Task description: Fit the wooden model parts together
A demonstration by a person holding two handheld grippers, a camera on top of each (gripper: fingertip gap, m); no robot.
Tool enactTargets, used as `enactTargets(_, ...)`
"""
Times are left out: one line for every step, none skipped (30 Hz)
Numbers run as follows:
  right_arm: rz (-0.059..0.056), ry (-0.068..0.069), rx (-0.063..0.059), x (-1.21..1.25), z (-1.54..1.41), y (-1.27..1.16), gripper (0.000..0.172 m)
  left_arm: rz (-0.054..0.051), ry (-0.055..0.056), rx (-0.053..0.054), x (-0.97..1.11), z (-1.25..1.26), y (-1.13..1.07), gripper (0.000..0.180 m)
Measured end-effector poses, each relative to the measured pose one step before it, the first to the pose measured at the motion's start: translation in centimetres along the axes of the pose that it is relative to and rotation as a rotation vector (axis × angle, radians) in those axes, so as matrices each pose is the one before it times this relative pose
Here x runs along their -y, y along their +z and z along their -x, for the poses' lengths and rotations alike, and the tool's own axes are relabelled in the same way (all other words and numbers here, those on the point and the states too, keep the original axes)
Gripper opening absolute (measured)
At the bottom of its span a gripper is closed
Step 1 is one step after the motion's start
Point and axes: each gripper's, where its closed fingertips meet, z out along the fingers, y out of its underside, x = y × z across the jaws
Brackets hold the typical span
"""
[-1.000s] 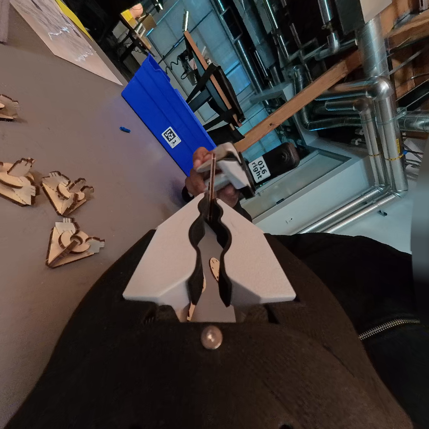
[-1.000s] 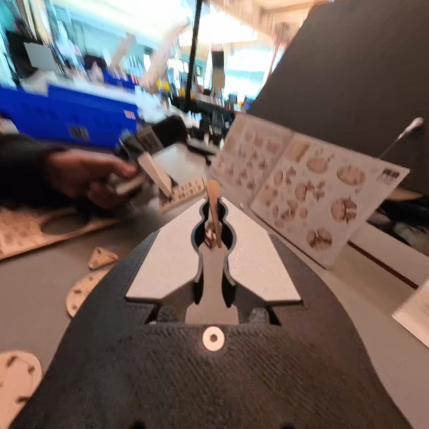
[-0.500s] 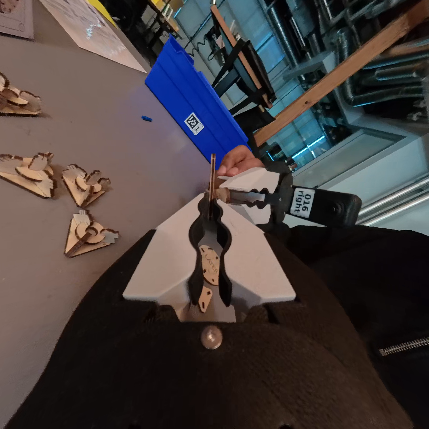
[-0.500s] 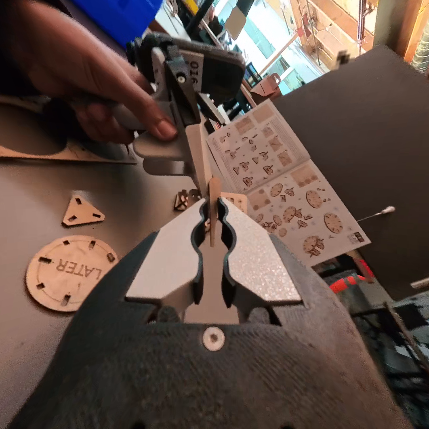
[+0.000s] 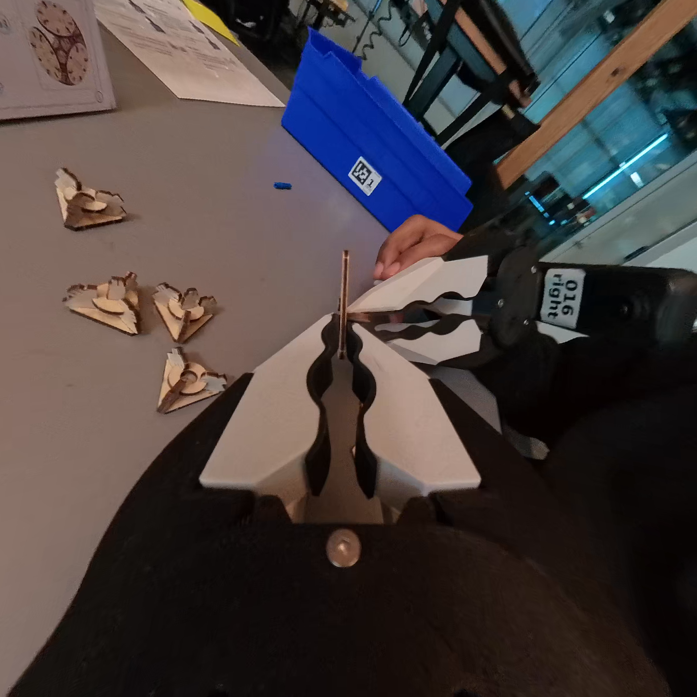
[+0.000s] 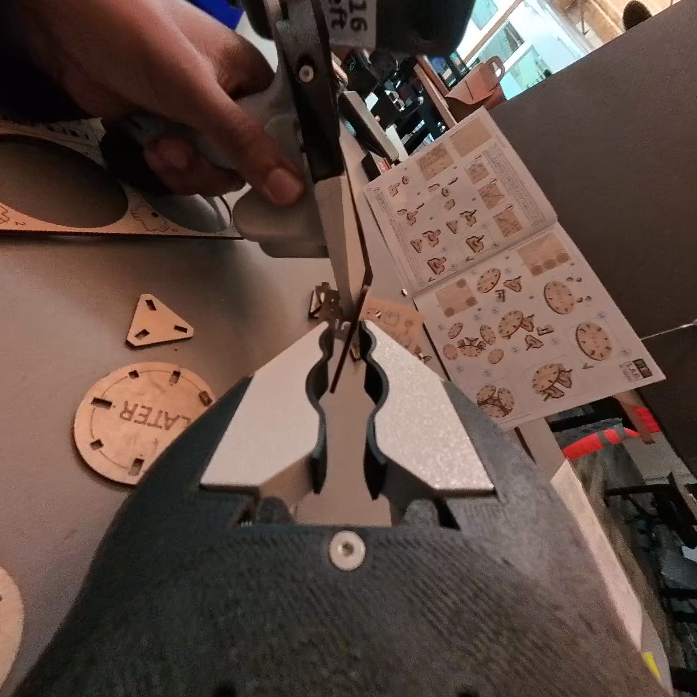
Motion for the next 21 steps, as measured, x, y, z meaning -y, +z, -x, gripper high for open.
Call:
enactTargets(0.0038, -0.0004, 0.0005, -0.048, 0.038, 0.047, 0.011, 0.0066, 0.0202, 0.0161, -0.034, 0.062, -0.003, 0.000)
enactTargets(0.0012, -0.0027, -0.0103, -0.022, -0.132, 0.010, 0.007, 0.0034, 0.0110, 0.0077, -0.027, 0.000, 0.015, 0.000)
enactTargets(-0.0034, -0.0001, -0.0262, 0.048, -0.439, -0.023, 0.001, -0.0021, -0.0045, -0.0045, 0.010, -0.046, 0.004, 0.000)
enactTargets(-0.0078, 0.0153, -0.0164, 0.112, -0.370, -0.025, 0.001, -0.0140, -0.0237, -0.0147, 0.155, -0.045, -0.057, 0.000)
enactTargets(-0.0158, 0.0298, -0.0084, 0.258, -0.381, -0.061, 0.000, -0.0175, -0.0412, -0.0327, 0.199, -0.115, -0.116, 0.000)
enactTargets(-0.0303, 0.0382, -0.0086, 0.492, -0.463, -0.165, 0.001, -0.0186, -0.0529, -0.0435, 0.216, -0.148, -0.126, 0.000)
enactTargets(-0.0521, 0.0468, -0.0104, 0.792, -0.555, -0.274, 0.001, -0.0199, -0.0558, -0.0409, 0.217, -0.083, -0.128, 0.000)
enactTargets(-0.0700, 0.0606, -0.0157, 1.037, -0.680, -0.391, 0.001, -0.0181, -0.0492, -0.0358, 0.181, -0.054, -0.118, 0.000)
enactTargets(-0.0864, 0.0779, -0.0086, 1.295, -0.644, -0.468, 0.001, -0.0142, -0.0411, -0.0351, 0.136, -0.138, -0.055, 0.000)
enactTargets(-0.1058, 0.0936, 0.0089, 1.619, -0.444, -0.538, 0.001, -0.0091, -0.0396, -0.0376, 0.053, -0.283, 0.011, 0.000)
enactTargets(-0.1197, 0.1038, 0.0215, 1.819, -0.263, -0.575, 0.000, -0.0082, -0.0399, -0.0447, 0.027, -0.487, 0.101, 0.000)
enactTargets(-0.1088, 0.0977, 0.0219, 1.648, -0.202, -0.475, 0.000, -0.0062, -0.0421, -0.0460, -0.055, -0.535, 0.163, 0.000)
enactTargets(-0.0817, 0.0757, 0.0198, 1.200, -0.139, -0.353, 0.000, 0.0004, -0.0401, -0.0423, -0.178, -0.488, 0.223, 0.000)
enactTargets(-0.0496, 0.0463, 0.0225, 0.656, 0.035, -0.186, 0.000, 0.0023, -0.0383, -0.0399, -0.239, -0.445, 0.257, 0.000)
enactTargets(-0.0155, 0.0215, 0.0183, 0.077, 0.107, -0.050, 0.000, -0.0001, -0.0383, -0.0410, -0.209, -0.441, 0.244, 0.000)
enactTargets(-0.0002, 0.0091, 0.0148, -0.205, 0.178, 0.051, 0.000, -0.0001, -0.0386, -0.0397, -0.188, -0.409, 0.199, 0.000)
enactTargets(0.0014, 0.0072, 0.0190, -0.259, 0.323, 0.108, 0.000, 0.0000, -0.0358, -0.0363, -0.163, -0.370, 0.162, 0.000)
enactTargets(0.0061, 0.0068, 0.0171, -0.308, 0.313, 0.166, 0.000, 0.0024, -0.0270, -0.0269, -0.169, -0.260, 0.128, 0.000)
enactTargets(0.0183, -0.0014, 0.0058, -0.453, 0.145, 0.190, 0.000, 0.0064, -0.0177, -0.0187, -0.194, -0.172, 0.102, 0.000)
enactTargets(0.0251, -0.0156, 0.0033, -0.494, 0.088, 0.189, 0.000, 0.0077, -0.0095, -0.0129, -0.162, -0.151, 0.067, 0.000)
enactTargets(0.0218, -0.0221, 0.0006, -0.389, 0.067, 0.144, 0.000, 0.0054, -0.0037, -0.0087, -0.106, -0.134, 0.037, 0.000)
